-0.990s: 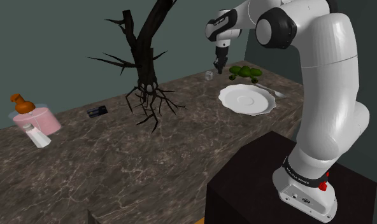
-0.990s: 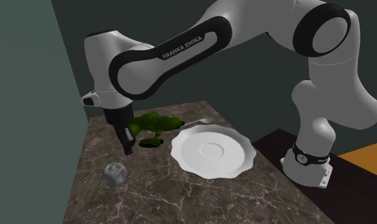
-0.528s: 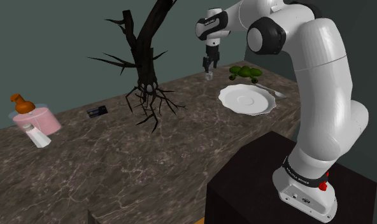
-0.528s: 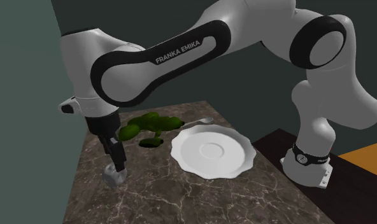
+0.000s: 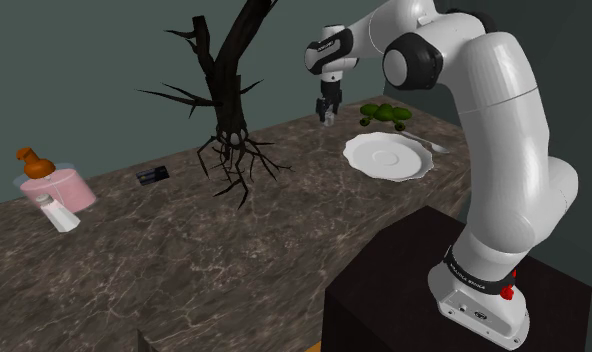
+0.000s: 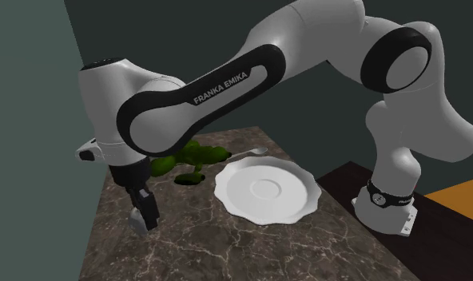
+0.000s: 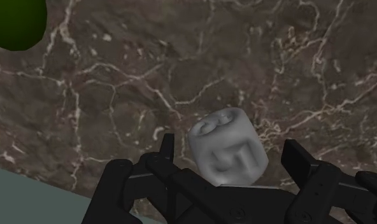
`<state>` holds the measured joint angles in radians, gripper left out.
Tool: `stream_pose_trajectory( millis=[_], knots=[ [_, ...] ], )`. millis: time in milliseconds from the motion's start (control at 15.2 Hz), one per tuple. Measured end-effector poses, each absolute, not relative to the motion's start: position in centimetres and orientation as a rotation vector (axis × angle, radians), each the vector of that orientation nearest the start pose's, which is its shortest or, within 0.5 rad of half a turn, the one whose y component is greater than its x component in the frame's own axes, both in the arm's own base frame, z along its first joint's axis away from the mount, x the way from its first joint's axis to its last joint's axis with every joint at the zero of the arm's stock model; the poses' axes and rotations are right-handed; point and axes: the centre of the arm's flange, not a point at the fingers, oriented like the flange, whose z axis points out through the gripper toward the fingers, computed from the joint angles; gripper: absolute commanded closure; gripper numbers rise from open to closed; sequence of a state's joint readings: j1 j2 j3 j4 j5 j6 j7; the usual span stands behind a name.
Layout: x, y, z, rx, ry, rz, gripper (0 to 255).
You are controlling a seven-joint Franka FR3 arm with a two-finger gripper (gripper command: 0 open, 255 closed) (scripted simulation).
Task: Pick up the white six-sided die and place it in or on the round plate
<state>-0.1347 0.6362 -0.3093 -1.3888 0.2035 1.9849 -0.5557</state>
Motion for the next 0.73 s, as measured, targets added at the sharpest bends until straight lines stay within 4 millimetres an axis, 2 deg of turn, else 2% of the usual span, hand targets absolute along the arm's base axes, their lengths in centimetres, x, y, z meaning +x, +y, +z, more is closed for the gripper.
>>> stream_pose_trajectory(
  millis=[396, 462, 726],
  knots=[
    [67.25, -25.67, 34.49, -3.131, -0.133, 0.009, 0],
    [67.25, -25.67, 34.49, -3.131, -0.133, 0.009, 255],
    [67.33, -25.53, 34.69, -3.132, -0.135, 0.002, 255]
  ],
)
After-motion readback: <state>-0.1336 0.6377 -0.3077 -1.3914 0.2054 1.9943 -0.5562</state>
